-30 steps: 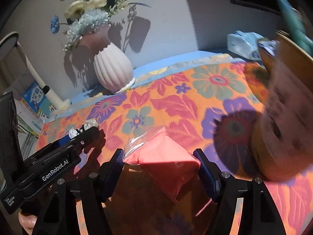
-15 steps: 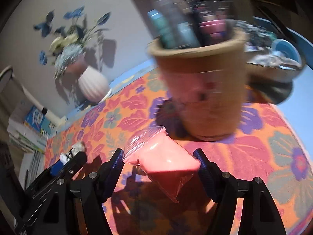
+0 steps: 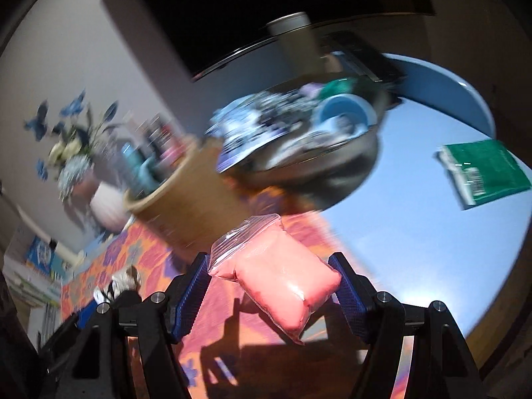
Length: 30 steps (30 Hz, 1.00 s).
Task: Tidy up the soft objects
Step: 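Carry the white shoe and pink bag with both tools over the bowl, then open both tools to drop the white shoe and pink bag into the bowl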
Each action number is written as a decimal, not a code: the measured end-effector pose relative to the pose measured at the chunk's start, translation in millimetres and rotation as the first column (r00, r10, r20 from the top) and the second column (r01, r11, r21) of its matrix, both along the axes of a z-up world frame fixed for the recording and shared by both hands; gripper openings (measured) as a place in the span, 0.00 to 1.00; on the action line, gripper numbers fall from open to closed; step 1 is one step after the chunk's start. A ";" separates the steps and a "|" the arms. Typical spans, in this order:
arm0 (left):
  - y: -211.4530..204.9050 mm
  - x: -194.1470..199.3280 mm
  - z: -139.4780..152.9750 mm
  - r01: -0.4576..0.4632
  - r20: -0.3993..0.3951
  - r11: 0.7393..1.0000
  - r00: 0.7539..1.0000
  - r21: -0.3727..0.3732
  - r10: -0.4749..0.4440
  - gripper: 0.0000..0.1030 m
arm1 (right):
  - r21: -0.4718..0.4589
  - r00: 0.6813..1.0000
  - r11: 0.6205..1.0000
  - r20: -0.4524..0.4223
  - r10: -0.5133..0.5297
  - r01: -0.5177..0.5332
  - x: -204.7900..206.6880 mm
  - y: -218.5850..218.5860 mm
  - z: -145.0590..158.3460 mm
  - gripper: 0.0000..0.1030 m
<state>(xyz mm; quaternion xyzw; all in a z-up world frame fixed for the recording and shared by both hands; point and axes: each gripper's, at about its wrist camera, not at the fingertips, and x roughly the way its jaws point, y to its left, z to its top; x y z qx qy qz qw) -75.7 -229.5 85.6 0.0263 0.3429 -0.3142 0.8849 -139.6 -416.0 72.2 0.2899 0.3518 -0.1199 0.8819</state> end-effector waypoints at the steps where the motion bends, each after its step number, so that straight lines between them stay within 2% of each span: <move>1: -7.3 -2.5 2.1 0.017 -0.003 1.000 1.000 -0.009 -0.017 0.45 | 0.005 1.000 1.000 0.005 -0.018 0.018 -3.9 -9.6 0.8 0.69; 7: -53.6 -11.4 14.2 0.108 -0.002 0.994 0.994 -0.033 -0.109 0.45 | 0.014 0.994 0.995 0.034 -0.100 0.100 -20.4 -53.4 9.5 0.69; 15: -117.6 -9.2 41.9 0.197 0.054 0.980 0.979 -0.020 -0.195 0.45 | -0.015 0.982 0.985 0.073 -0.171 0.173 -22.4 -97.0 29.0 0.69; 20: -137.4 15.5 61.2 0.141 0.062 0.990 0.988 -0.008 -0.140 0.45 | -0.022 0.985 0.990 0.102 -0.138 0.141 7.3 -116.3 50.3 0.69; 23: -147.3 42.8 69.9 0.045 0.042 0.998 0.998 0.035 -0.047 0.45 | -0.029 0.988 0.993 0.111 -0.110 0.114 34.1 -123.6 60.7 0.69; 27: -153.8 77.6 79.3 -0.037 0.032 0.999 0.999 0.029 0.036 0.47 | 0.017 0.990 0.997 0.121 -0.076 0.074 84.0 -143.8 67.7 0.69; 29: -155.0 92.6 85.0 -0.055 0.024 0.998 0.998 0.000 0.055 0.58 | 0.046 0.990 0.998 0.132 -0.050 0.044 106.2 -153.8 68.8 0.72; 30: -154.9 98.9 86.9 -0.068 0.026 0.998 0.997 -0.010 0.068 0.75 | 0.059 0.990 0.998 0.136 -0.024 0.016 118.9 -159.4 68.7 0.73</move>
